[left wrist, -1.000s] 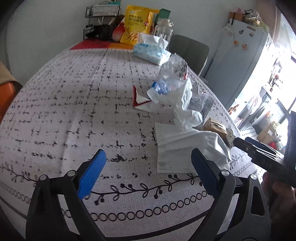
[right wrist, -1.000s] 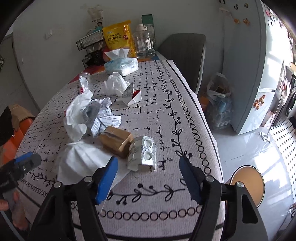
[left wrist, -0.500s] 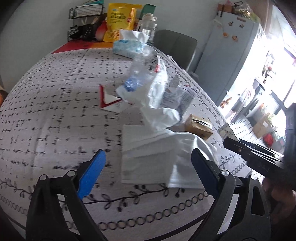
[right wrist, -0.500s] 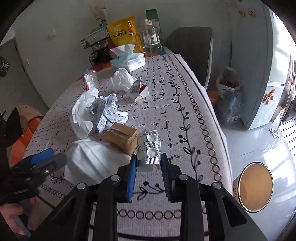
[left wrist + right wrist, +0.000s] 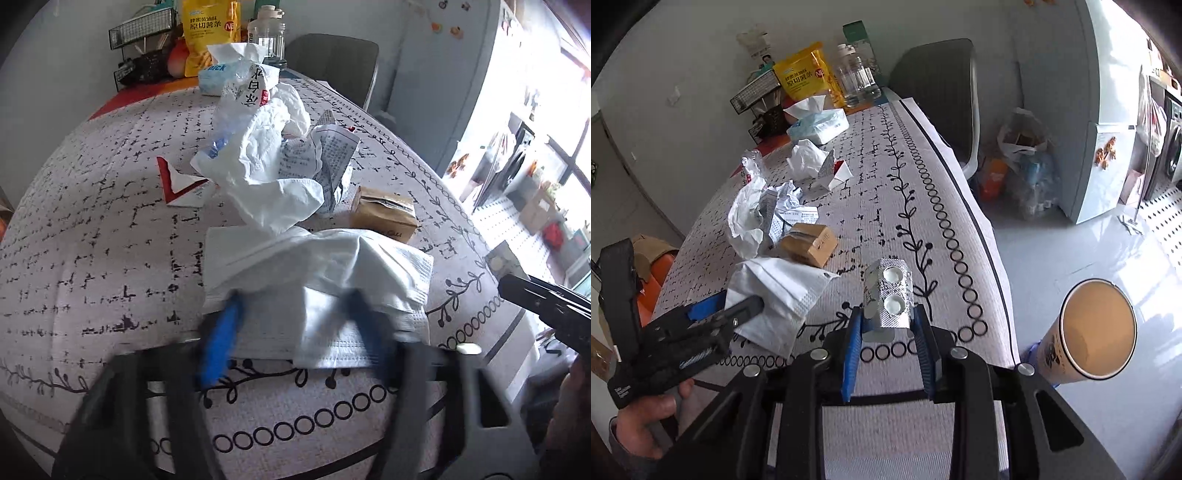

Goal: Collect trash
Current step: 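Carry the blister pack and mask packet over the trash bin with both grippers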

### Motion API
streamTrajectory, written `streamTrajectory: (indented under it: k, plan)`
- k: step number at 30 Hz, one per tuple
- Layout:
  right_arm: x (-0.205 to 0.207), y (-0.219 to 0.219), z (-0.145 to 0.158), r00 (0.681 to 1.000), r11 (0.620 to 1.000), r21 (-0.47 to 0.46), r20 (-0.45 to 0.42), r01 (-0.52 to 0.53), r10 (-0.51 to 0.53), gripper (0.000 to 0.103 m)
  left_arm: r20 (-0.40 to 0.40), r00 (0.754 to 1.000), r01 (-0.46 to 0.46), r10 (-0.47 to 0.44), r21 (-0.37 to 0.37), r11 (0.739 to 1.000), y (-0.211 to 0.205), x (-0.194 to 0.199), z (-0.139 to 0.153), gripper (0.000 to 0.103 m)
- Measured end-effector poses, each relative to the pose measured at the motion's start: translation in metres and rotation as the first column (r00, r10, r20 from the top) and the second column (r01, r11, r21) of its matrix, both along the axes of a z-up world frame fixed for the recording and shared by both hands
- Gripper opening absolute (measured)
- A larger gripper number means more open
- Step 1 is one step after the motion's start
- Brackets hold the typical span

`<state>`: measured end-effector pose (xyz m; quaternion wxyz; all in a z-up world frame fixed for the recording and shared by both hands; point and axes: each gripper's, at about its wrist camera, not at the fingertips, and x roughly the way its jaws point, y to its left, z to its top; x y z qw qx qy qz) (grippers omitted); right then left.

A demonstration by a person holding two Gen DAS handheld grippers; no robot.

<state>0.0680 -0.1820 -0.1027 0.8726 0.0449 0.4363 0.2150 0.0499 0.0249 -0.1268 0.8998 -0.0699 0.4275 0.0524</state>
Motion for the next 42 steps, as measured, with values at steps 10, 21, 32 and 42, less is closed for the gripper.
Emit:
streamTrajectory:
  k: [10, 21, 32, 42]
  plan:
    - [-0.017, -0.001, 0.009, 1.000, 1.000, 0.003, 0.029, -0.007, 0.007, 0.028, 0.043, 0.998, -0.045, 0.046, -0.023, 0.999, 0.008, -0.027, 0.020, 0.007]
    - [-0.027, -0.011, 0.034, 0.995, 1.000, 0.023, 0.093, 0.019, -0.021, 0.028, 0.182, 0.983, -0.023, 0.037, -0.078, 0.997, 0.008, -0.060, 0.065, 0.007]
    - [-0.024, -0.002, 0.029, 0.996, 1.000, 0.020, 0.091, 0.020, -0.022, 0.028, 0.303, 0.952, -0.017, 0.047, -0.101, 0.995, 0.026, -0.086, 0.082, 0.007]
    - [-0.008, 0.027, 0.019, 0.995, 0.999, 0.016, 0.098, -0.034, 0.033, 0.028, 0.338, 0.937, -0.038, 0.085, -0.145, 0.989, 0.047, -0.072, 0.076, 0.007]
